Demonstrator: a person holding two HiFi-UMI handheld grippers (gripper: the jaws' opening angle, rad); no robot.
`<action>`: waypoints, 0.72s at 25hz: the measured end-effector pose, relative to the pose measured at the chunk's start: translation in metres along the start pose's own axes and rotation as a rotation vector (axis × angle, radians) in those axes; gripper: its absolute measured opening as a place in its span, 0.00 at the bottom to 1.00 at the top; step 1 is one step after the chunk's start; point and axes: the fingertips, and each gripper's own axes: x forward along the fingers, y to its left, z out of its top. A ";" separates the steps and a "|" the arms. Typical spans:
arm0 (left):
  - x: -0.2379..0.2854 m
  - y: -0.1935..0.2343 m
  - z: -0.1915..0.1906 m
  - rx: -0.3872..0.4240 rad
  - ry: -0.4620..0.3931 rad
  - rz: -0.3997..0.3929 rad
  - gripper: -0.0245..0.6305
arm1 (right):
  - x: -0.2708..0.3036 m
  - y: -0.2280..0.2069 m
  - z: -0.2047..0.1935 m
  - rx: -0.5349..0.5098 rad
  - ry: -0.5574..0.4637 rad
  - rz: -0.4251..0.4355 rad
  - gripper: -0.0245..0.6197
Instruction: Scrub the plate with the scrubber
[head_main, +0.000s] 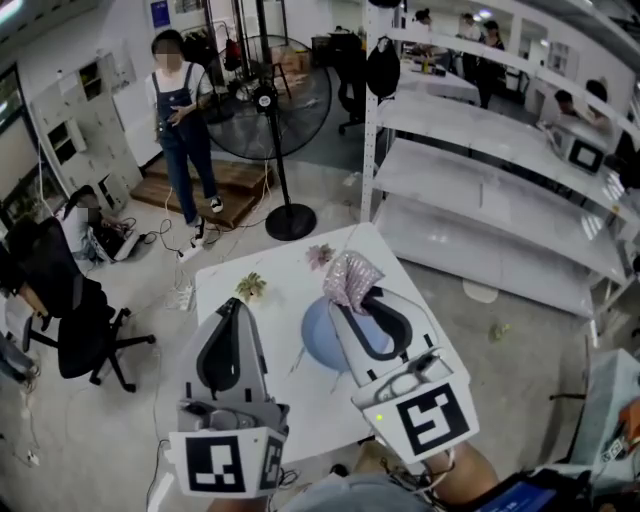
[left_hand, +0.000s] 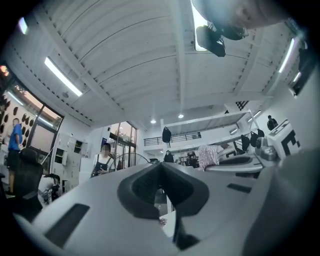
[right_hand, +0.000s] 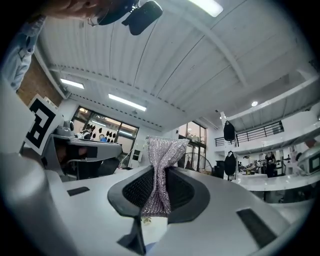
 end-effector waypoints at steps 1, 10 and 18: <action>-0.001 -0.001 0.001 0.002 -0.003 -0.005 0.05 | -0.001 0.001 0.001 -0.006 -0.001 -0.004 0.17; 0.000 -0.012 0.001 0.008 -0.010 -0.041 0.05 | -0.007 0.001 -0.001 -0.002 -0.004 -0.032 0.17; 0.000 -0.017 0.006 0.013 -0.025 -0.052 0.05 | -0.012 0.000 0.002 -0.013 -0.004 -0.045 0.17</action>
